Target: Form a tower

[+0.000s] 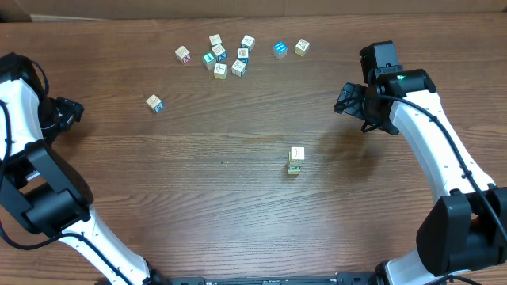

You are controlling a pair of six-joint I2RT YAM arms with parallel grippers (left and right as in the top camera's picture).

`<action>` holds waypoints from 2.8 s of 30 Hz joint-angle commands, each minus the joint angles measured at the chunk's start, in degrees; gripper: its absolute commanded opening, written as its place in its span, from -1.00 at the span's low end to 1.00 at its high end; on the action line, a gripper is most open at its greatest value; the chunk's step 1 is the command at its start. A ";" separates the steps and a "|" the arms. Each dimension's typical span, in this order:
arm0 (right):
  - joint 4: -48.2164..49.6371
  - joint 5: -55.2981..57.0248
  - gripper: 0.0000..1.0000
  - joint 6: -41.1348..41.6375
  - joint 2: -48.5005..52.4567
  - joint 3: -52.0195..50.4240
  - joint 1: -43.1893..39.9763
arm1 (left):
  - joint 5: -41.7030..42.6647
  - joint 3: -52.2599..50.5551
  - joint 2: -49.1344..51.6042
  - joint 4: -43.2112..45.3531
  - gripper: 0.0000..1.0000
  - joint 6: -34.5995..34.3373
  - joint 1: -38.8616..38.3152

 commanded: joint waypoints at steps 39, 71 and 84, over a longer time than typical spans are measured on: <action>0.04 0.98 1.00 -0.02 -0.44 -0.26 0.11 | -0.50 0.85 -23.08 -0.02 0.99 1.07 1.05; 0.07 0.98 1.00 -0.02 -0.46 -0.26 0.11 | -0.50 -3.37 -37.40 -0.39 0.99 1.07 -8.37; 0.07 0.96 1.00 -0.02 -0.44 -0.26 0.09 | -0.50 -19.61 -44.72 -0.17 0.99 1.07 -8.37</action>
